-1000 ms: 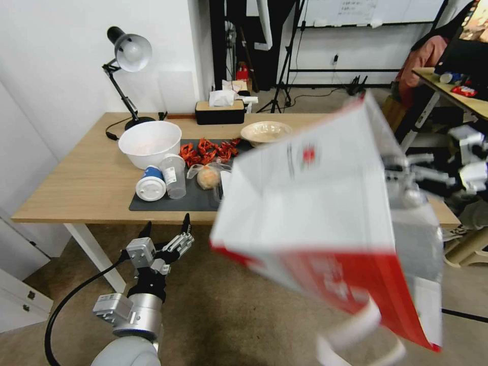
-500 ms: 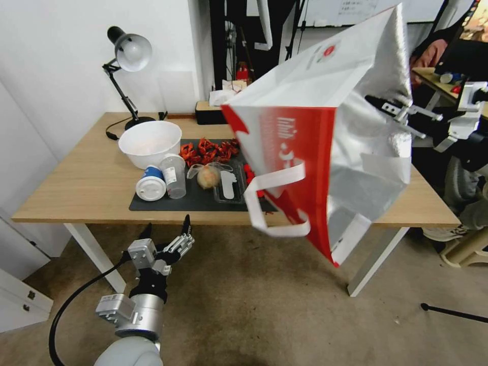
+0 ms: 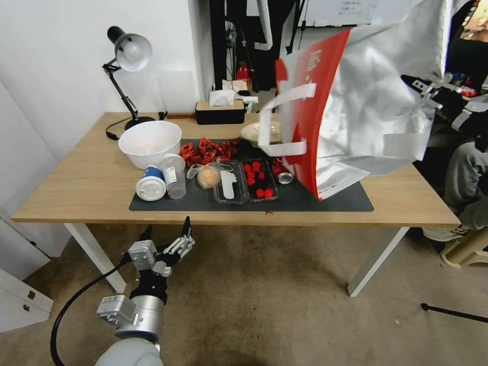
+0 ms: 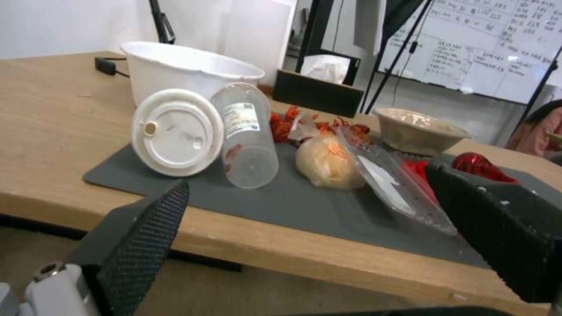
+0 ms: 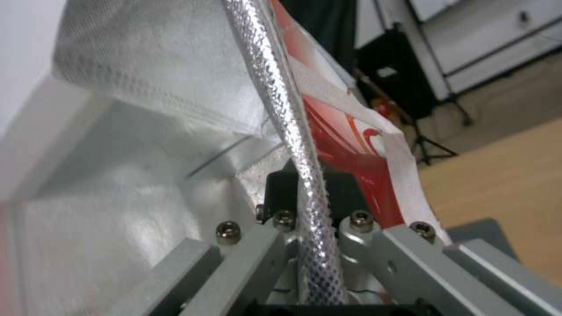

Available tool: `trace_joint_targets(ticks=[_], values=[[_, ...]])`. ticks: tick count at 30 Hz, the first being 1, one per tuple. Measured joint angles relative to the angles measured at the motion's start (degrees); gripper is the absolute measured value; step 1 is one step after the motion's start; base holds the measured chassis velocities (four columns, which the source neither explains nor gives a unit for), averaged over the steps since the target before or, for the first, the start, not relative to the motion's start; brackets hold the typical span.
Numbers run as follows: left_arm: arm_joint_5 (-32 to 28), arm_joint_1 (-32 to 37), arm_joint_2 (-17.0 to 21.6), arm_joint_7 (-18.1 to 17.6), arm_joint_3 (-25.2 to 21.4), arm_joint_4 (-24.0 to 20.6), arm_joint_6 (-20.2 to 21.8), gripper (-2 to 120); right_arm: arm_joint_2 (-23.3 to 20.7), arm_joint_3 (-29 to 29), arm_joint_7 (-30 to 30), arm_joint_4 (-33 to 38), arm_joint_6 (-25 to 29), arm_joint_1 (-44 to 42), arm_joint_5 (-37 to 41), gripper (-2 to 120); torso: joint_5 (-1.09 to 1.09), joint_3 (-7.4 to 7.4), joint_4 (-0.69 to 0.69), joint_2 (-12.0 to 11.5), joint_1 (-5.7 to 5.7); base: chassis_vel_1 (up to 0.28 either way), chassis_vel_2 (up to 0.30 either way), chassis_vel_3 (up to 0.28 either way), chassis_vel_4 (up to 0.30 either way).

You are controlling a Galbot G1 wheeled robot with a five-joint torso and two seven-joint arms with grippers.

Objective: Pick up the food delivery bag from the floor and place it on the table.

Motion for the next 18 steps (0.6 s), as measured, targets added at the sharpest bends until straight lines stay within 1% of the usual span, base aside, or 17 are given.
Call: trace_joint_targets(ticks=[1,2,3,4,5,6,9,16,18], values=[[0.13,0.08,-0.01,0.0,0.02,0.0,-0.04,100,0.1,0.0,1.61,-0.06,-0.44,0.32,0.43,0,0.0,0.0,0.0,0.0,0.0,0.0,0.0,0.0,0.0],[0.13,0.08,-0.01,0.0,0.02,0.0,-0.04,100,0.1,0.0,1.61,-0.06,-0.44,0.32,0.43,0,0.0,0.0,0.0,0.0,0.0,0.0,0.0,0.0,0.0],[0.32,0.22,-0.05,0.0,0.06,0.0,-0.12,100,0.36,-0.13,4.96,-0.26,-1.3,1.14,1.32,0,0.0,0.0,0.0,0.0,0.0,0.0,0.0,0.0,0.0],[0.45,0.31,-0.08,0.0,0.06,0.0,-0.16,100,0.51,-0.17,7.09,-0.43,-1.9,1.61,1.61,0,0.0,-0.01,0.0,0.0,0.0,0.0,0.0,0.0,0.0],[0.56,0.38,-0.1,0.0,0.06,0.0,-0.18,100,0.58,-0.17,8.62,-0.54,-2.28,1.9,1.81,0,0.0,0.0,0.0,0.0,0.0,0.0,0.0,0.0,0.0],[0.56,0.38,-0.1,0.0,0.06,0.0,-0.18,100,0.58,-0.17,8.62,-0.54,-2.28,1.9,1.81,0,0.0,0.0,0.0,0.0,0.0,0.0,0.0,0.0,0.0],[0.83,0.54,-0.15,0.0,0.04,-0.12,-0.37,100,0.81,-0.14,13.99,-1.26,-4.3,2.78,2.96,0,0.0,0.0,0.0,-0.01,0.0,0.0,0.0,0.0,0.0],[0.98,0.64,-0.09,-0.01,-0.11,-0.23,-0.43,100,1.69,-0.35,17.31,-1.89,-6.7,3.14,3.87,0,0.0,-0.01,0.0,-0.01,0.0,0.0,0.0,0.0,0.0],[0.98,0.64,-0.09,-0.01,-0.11,-0.23,-0.43,100,1.7,-0.37,17.38,-1.9,-6.75,3.16,3.9,0,0.0,-0.01,0.0,-0.01,0.0,0.0,0.0,0.0,0.0]])
